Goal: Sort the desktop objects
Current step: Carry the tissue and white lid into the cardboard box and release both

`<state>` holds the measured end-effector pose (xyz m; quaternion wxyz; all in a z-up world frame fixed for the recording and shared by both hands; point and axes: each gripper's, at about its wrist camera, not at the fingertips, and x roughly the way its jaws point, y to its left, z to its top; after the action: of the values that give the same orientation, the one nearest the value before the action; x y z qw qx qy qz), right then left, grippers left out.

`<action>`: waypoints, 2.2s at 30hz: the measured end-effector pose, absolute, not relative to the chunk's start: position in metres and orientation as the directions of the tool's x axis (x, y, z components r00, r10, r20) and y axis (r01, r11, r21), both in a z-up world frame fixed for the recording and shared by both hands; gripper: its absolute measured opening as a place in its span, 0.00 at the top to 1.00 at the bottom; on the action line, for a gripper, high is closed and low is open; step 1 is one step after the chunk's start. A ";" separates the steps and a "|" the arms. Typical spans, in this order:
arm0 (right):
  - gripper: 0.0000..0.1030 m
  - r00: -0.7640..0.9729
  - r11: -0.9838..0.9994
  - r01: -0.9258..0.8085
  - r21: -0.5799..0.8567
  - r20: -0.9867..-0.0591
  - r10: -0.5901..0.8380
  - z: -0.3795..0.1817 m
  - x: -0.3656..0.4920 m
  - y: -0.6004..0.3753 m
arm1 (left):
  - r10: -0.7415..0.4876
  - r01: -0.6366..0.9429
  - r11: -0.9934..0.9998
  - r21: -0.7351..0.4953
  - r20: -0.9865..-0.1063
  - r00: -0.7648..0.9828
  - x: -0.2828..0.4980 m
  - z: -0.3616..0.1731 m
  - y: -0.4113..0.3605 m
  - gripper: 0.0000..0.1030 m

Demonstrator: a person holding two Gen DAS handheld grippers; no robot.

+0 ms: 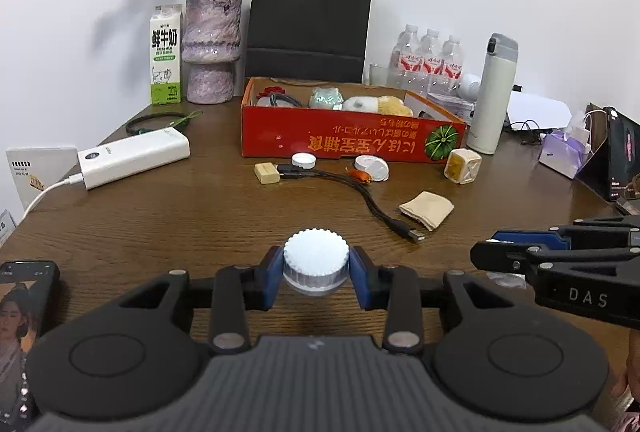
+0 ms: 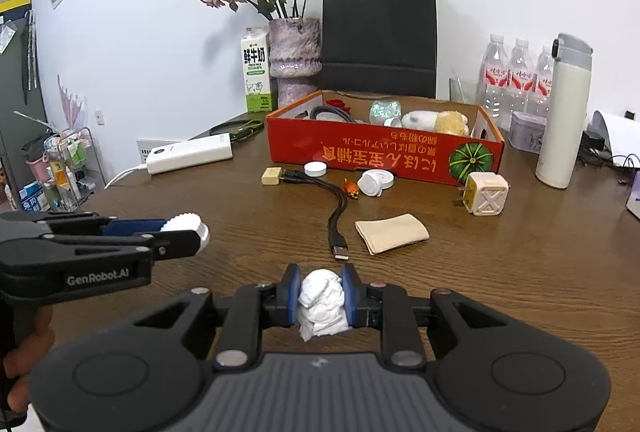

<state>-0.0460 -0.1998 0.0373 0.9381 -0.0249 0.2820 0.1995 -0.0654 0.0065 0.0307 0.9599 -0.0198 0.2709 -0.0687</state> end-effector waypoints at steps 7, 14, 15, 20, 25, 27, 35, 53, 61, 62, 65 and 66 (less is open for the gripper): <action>0.80 0.741 0.936 -0.332 0.113 -0.583 0.334 0.017 -0.020 -0.202 | -0.134 0.119 0.991 -0.064 -0.554 0.822 -0.051 0.019 0.008 0.65; 0.80 0.736 0.945 -0.303 0.127 -0.599 0.316 0.008 -0.007 -0.207 | -0.120 0.106 0.993 -0.058 -0.573 0.811 -0.042 0.008 0.009 0.65; 0.80 0.735 0.948 -0.294 0.125 -0.604 0.308 0.006 -0.006 -0.208 | -0.118 0.105 0.993 -0.056 -0.575 0.809 -0.041 0.007 0.009 0.65; 0.80 0.742 0.953 -0.275 0.126 -0.603 0.294 0.008 -0.005 -0.211 | -0.124 0.111 0.992 -0.057 -0.562 0.818 -0.044 0.012 0.008 0.65; 0.80 0.751 0.950 -0.284 0.127 -0.586 0.303 0.014 -0.010 -0.210 | -0.131 0.115 0.991 -0.064 -0.550 0.825 -0.047 0.020 0.007 0.65; 0.80 0.754 0.947 -0.292 0.132 -0.577 0.313 0.020 -0.010 -0.211 | -0.156 0.135 0.988 -0.078 -0.541 0.827 -0.042 0.030 0.007 0.65; 0.80 0.802 0.932 -0.320 0.168 -0.477 0.361 0.086 0.051 -0.226 | -0.233 0.206 0.972 -0.109 -0.467 0.853 0.057 0.111 0.019 0.65; 0.80 0.614 0.967 -0.146 0.210 -0.747 0.255 0.055 0.301 -0.240 | -0.194 0.242 0.969 -0.045 -0.744 0.639 0.247 0.068 0.022 0.64; 0.49 0.544 0.914 -0.265 0.308 -0.735 0.405 0.056 0.309 -0.185 | -0.215 0.254 0.964 -0.076 -0.786 0.579 0.253 0.072 0.023 0.46; 0.43 0.545 0.921 -0.252 0.297 -0.743 0.389 0.055 0.309 -0.179 | -0.209 0.248 0.966 -0.072 -0.780 0.590 0.251 0.076 0.025 0.43; 0.41 0.577 0.924 -0.249 0.292 -0.721 0.383 0.068 0.297 -0.178 | -0.207 0.238 0.969 -0.070 -0.759 0.617 0.236 0.099 0.038 0.37; 0.41 0.588 0.921 -0.255 0.295 -0.709 0.389 0.074 0.291 -0.181 | -0.193 0.227 0.972 -0.059 -0.752 0.631 0.229 0.107 0.042 0.35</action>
<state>0.2906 -0.1809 0.0738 0.8874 0.0810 0.4160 0.1814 0.2291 0.0420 0.1074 0.9027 0.0207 0.4138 -0.1163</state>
